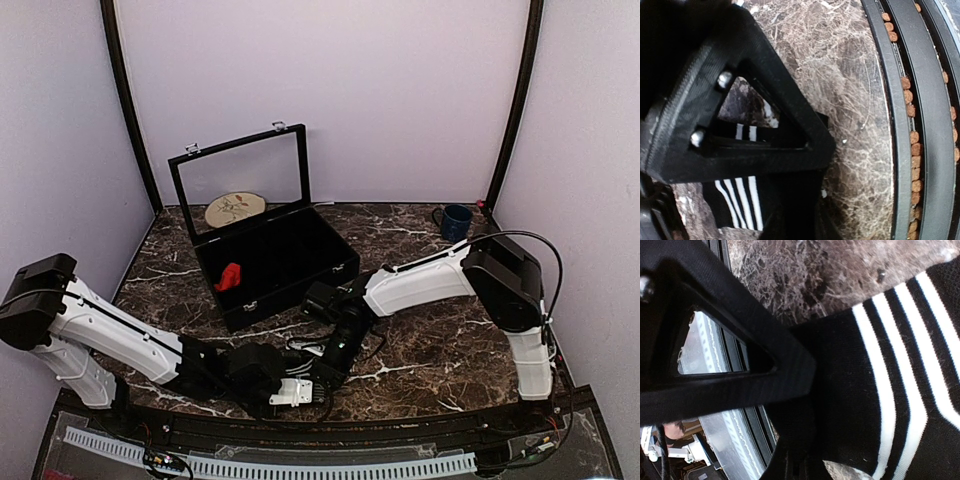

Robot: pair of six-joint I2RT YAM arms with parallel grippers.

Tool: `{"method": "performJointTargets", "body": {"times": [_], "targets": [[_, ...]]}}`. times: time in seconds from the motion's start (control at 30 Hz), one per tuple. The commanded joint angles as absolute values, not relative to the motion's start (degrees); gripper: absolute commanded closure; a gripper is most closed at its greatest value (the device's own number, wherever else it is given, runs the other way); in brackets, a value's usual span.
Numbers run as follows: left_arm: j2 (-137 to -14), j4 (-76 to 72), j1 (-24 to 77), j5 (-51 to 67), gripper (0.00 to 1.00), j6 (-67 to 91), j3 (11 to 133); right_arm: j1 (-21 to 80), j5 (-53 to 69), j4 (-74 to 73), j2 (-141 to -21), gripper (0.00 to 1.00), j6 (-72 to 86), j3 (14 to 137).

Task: Roll the socks
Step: Roll the sock at the center of the board.

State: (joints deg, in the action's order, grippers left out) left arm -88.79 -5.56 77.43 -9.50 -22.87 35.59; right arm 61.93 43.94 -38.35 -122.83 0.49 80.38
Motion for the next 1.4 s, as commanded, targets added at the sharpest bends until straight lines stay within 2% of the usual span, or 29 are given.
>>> {"method": "performJointTargets", "body": {"times": [0.0, 0.1, 0.27, 0.43, 0.83, 1.27, 1.37], "targets": [[-89.24, -2.02, 77.7, -7.24, 0.83, -23.09, 36.94, 61.3, 41.45, -40.17, -124.99, 1.0, -0.01, 81.01], [-89.46, 0.0, 77.69, -5.18, 0.86, -22.48, 37.62, 61.1, 41.18, -40.06, -124.66, 1.0, 0.08, 81.04], [-90.09, 2.46, 76.95, -1.73, 0.92, -21.54, 39.44, 60.72, 41.02, -39.31, -123.38, 0.81, 0.53, 80.38], [-91.39, 5.41, 74.45, 0.66, 0.92, -20.01, 42.29, 60.39, 40.52, -38.51, -122.06, 0.72, 0.89, 79.07], [-93.74, 7.65, 66.23, 9.11, 0.91, -16.7, 46.91, 58.25, 39.49, -30.55, -113.64, 0.64, 5.81, 68.63], [-99.96, 11.77, 63.23, 19.02, 0.91, -16.4, 51.66, 55.5, 35.18, -23.5, -107.39, 0.58, 11.01, 60.57], [-100.04, 11.19, 62.95, 19.76, 0.91, -15.45, 50.89, 54.72, 35.19, -21.5, -106.38, 0.52, 12.29, 59.3]]}}
